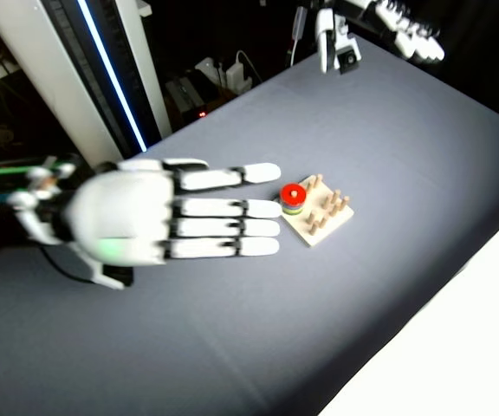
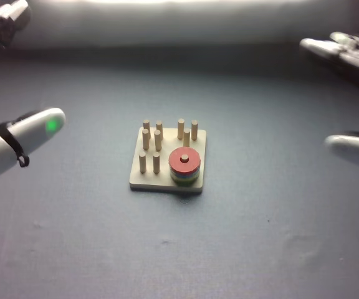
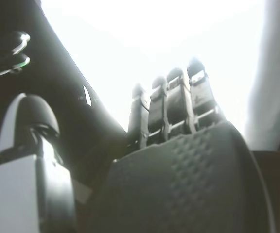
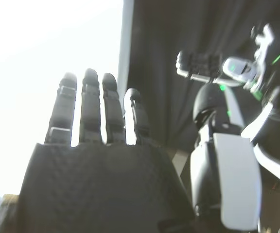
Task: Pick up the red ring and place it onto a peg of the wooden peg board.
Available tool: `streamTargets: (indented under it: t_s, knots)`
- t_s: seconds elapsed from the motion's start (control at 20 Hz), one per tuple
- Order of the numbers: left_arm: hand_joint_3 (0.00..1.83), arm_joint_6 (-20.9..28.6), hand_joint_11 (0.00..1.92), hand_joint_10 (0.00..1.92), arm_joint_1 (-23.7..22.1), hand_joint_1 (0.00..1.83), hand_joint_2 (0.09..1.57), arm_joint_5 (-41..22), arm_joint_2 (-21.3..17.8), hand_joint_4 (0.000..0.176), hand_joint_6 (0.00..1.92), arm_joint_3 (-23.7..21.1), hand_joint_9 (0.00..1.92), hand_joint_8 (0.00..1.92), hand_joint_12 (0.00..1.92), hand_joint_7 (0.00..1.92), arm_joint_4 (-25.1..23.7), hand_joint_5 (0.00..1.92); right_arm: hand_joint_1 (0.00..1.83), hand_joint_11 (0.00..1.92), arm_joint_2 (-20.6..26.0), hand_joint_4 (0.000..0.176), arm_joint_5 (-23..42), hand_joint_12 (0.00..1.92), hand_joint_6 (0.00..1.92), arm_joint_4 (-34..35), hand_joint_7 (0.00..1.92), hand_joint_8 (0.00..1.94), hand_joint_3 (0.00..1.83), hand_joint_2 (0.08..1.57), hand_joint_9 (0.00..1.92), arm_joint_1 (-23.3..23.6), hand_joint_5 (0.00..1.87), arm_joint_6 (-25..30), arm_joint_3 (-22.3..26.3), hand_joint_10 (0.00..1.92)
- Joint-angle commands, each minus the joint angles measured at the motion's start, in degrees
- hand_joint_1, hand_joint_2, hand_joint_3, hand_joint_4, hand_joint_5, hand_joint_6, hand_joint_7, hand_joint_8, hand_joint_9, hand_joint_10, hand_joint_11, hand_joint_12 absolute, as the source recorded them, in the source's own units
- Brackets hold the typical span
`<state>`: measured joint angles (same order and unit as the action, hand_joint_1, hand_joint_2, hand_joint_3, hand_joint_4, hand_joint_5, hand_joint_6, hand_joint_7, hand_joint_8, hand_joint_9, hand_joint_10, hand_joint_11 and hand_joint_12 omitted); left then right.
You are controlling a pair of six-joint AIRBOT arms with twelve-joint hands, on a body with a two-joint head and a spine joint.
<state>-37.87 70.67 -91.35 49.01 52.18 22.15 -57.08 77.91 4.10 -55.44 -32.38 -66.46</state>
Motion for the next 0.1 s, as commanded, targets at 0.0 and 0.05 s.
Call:
streamTargets:
  t_s: [0.0,0.05]
  knots:
    - [0.00,0.6,0.00,0.00,-1.0,0.43,1.14,-7.7,-0.5,0.006,0.00,0.0,0.19,0.00,0.37,0.16,-1.9,0.13,0.51,0.19,1.0,0.092,13.8,0.07,0.01,3.3,0.28,0.01,0.00,1.28,0.30,-1.5,0.14,0.2,0.7,0.02]
    - [0.00,0.6,0.06,0.00,-1.3,0.37,1.16,-7.7,-0.6,0.000,0.00,-0.1,0.28,0.00,0.68,0.21,-2.6,0.09,0.58,0.28,2.0,0.044,20.0,0.11,0.01,6.6,0.39,0.01,0.00,1.26,0.41,-5.8,0.20,0.2,2.6,0.02]
